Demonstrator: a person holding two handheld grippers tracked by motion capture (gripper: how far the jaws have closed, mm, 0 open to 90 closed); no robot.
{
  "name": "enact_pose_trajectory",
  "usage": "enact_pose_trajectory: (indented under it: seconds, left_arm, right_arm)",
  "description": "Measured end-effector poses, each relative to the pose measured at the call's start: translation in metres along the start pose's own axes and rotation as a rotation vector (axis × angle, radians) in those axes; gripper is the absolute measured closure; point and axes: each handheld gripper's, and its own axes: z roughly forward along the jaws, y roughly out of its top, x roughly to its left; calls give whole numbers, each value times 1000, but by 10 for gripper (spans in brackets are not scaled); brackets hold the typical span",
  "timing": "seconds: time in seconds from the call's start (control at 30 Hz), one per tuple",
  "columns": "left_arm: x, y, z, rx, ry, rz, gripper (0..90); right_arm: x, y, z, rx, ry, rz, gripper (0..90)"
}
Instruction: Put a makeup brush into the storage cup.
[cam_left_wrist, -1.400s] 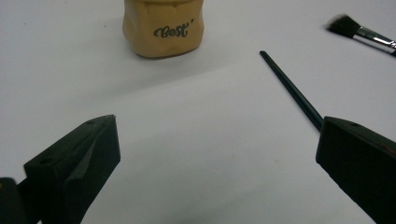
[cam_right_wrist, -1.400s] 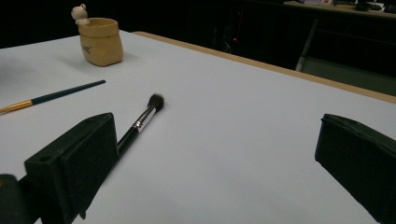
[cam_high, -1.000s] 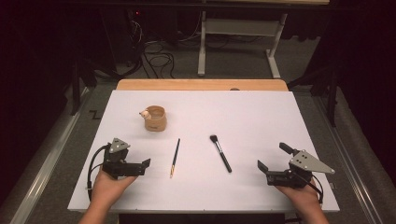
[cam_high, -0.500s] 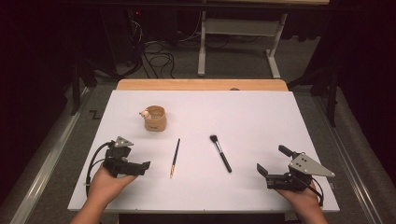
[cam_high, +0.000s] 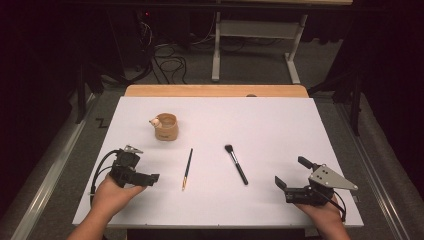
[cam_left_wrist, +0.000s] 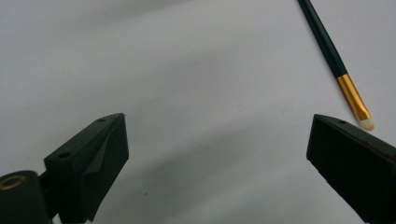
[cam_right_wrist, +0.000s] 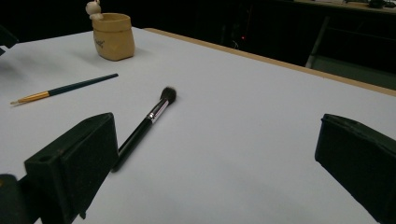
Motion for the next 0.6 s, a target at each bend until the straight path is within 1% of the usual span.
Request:
enact_pose_trajectory:
  seconds: [0.07, 0.1, 0.13, 0.2, 0.33, 0.5, 0.53, 0.57, 0.6]
  left_arm:
    - [1, 2, -1, 33, -28, -15, 76]
    - [1, 2, -1, 33, -28, -15, 75]
    - [1, 4, 0, 55, -38, -30, 74]
    - [2, 4, 0, 59, -41, -35, 78]
    - [1, 8, -1, 92, -49, -45, 90]
    - [-1, 11, -1, 120, -51, -30, 103]
    - [-3, 14, -1, 140, -57, -14, 104]
    - [-3, 14, -1, 140, -57, -14, 103]
    - [-4, 15, -1, 153, -58, -8, 103]
  right_arm:
    - [0, -1, 1, 0, 0, -1, 4]
    - [0, -1, 1, 0, 0, -1, 4]
    - [0, -1, 1, 1, 3, 0, 4]
    - [0, -1, 1, 3, 3, -4, 4]
    - [1, -1, 1, 4, 1, 0, 4]
    - [1, -1, 1, 5, 2, -2, 4]
    - [1, -2, 1, 7, 2, 3, 4]
    - [1, -2, 1, 7, 2, 3, 4]
    - [1, -2, 1, 8, 0, -4, 4]
